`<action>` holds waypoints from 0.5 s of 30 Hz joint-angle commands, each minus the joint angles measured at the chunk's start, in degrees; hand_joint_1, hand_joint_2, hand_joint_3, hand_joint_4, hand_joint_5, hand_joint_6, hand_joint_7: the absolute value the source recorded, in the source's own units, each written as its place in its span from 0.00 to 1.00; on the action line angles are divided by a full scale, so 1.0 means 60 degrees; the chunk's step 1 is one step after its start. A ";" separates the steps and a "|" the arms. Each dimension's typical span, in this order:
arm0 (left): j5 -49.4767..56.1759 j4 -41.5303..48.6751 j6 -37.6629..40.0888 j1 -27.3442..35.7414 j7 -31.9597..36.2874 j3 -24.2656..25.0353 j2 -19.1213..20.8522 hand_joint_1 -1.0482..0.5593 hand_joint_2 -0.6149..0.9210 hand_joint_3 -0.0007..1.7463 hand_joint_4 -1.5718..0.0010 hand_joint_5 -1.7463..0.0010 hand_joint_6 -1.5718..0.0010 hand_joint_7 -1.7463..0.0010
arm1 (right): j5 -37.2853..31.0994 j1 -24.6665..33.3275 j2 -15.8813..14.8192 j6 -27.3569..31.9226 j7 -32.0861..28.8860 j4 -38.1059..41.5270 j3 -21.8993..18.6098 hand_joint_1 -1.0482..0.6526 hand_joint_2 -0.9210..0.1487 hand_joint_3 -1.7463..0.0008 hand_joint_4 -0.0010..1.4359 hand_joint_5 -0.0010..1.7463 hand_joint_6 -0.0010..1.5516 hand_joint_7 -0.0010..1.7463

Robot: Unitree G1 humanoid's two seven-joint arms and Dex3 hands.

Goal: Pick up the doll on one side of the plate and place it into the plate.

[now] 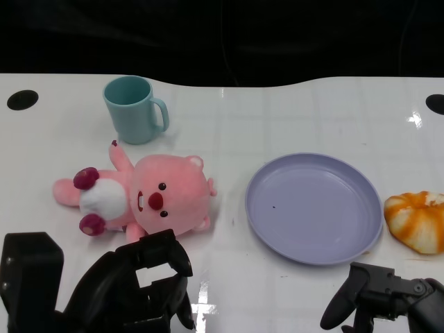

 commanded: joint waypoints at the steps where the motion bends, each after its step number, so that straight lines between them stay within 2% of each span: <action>1: 0.0005 0.0006 -0.0122 0.0068 -0.0124 0.0134 0.0163 0.53 0.72 0.70 0.50 0.00 0.55 0.11 | 0.0011 0.0029 -0.0058 -0.0032 -0.0032 -0.0105 -0.0060 0.57 0.36 0.37 0.47 0.95 0.40 0.73; 15: 0.0018 0.0080 -0.0205 0.0079 -0.0238 0.0169 0.0204 0.54 0.72 0.70 0.50 0.00 0.54 0.12 | -0.0025 0.0041 -0.0073 -0.0056 -0.0025 -0.0157 -0.0037 0.57 0.38 0.35 0.47 0.95 0.39 0.73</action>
